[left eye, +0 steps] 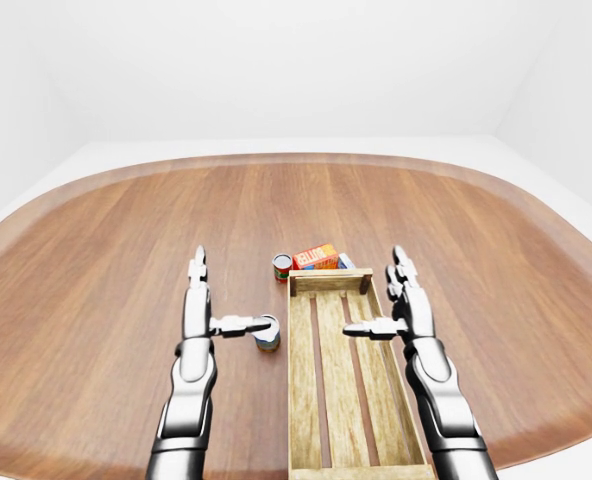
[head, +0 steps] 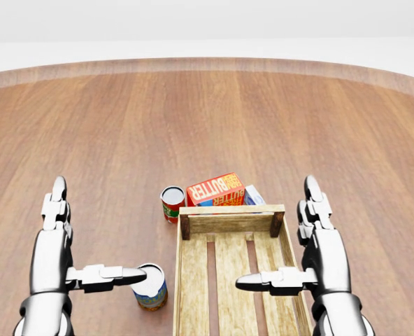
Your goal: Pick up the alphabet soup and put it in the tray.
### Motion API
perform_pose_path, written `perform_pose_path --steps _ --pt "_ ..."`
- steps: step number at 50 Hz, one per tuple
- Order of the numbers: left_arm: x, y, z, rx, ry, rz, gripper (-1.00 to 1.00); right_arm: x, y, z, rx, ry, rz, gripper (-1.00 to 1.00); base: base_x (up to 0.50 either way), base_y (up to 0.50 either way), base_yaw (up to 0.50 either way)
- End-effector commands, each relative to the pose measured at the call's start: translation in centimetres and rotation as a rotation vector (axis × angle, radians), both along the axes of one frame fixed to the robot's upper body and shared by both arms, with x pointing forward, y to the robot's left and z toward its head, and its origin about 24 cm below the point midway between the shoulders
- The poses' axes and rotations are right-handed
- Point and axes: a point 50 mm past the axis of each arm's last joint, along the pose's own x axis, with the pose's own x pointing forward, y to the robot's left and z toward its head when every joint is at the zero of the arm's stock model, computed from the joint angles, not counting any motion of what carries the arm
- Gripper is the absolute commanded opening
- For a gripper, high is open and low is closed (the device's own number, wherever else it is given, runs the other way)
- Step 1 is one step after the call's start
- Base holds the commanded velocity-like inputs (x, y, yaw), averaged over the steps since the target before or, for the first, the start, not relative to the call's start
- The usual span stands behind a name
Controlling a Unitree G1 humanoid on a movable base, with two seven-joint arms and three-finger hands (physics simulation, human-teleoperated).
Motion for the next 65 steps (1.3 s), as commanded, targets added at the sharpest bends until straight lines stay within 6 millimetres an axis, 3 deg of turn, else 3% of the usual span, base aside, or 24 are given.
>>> perform_pose_path --steps 1,16,24,38,47,65 --pt "0.4 1.0 0.2 0.174 0.005 0.106 1.0 0.0 0.0 0.0 0.002 -0.003 -0.005 1.0 0.0 0.0 0.0" --pt "0.5 0.6 1.7 0.379 -0.026 0.1 1.0 0.0 -0.1 0.0 0.007 -0.002 -0.01 1.0 0.0 0.0 0.0" --pt "0.5 0.0 1.7 0.56 -0.039 0.102 1.0 0.0 -0.2 0.1 0.011 -0.004 -0.013 1.0 0.0 0.0 0.0" --pt "1.2 -1.0 3.5 0.831 -0.119 0.091 1.0 -0.1 -0.3 0.2 0.012 -0.005 -0.023 1.0 0.0 0.0 0.0" --pt "1.4 -1.6 4.2 0.902 -0.14 0.076 1.0 0.0 -0.3 0.1 0.012 -0.002 -0.026 1.0 0.0 0.0 0.0" --pt "1.3 -2.0 2.6 1.092 -0.059 -0.004 1.0 -0.1 -0.7 0.3 0.023 -0.001 -0.047 1.0 0.0 0.0 0.0"
